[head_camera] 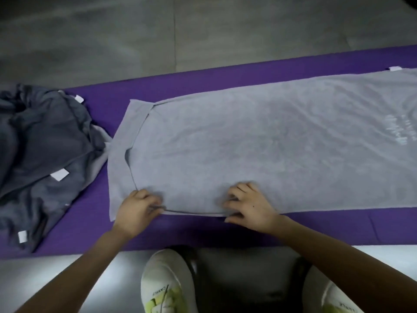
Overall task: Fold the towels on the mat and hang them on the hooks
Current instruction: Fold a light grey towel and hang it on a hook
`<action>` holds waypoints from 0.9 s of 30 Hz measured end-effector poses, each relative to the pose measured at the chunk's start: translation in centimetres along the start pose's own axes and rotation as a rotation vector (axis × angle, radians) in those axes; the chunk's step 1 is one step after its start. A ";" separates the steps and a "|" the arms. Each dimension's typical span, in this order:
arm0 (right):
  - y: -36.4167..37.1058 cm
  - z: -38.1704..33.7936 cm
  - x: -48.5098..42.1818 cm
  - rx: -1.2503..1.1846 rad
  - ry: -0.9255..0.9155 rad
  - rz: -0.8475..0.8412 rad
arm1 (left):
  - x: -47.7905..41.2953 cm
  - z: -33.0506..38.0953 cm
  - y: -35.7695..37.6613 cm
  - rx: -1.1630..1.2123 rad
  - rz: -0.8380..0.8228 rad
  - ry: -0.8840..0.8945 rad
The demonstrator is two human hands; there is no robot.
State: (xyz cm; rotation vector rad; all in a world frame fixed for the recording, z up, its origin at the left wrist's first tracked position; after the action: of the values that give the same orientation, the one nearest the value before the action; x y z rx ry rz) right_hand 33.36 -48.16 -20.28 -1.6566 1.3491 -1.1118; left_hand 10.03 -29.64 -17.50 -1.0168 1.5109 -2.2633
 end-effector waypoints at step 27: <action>-3.0 -2.8 -6.1 -0.190 -0.002 0.063 | -0.9 -5.3 -3.0 0.328 0.228 -0.226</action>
State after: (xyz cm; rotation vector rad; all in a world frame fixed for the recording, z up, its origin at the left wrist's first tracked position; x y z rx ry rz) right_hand 31.35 -41.63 -17.62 -1.7351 1.5346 -0.9698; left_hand 7.74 -23.97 -16.41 -0.9148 1.0621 -2.0671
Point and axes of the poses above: each hand's wrist, its own x-axis away from the middle knuckle, its own y-axis out of the palm, z = x × y, the point moved 4 cm from there along -x, towards the middle knuckle, and after that the axes turned 9 degrees about -z, right-handed, at the moved point
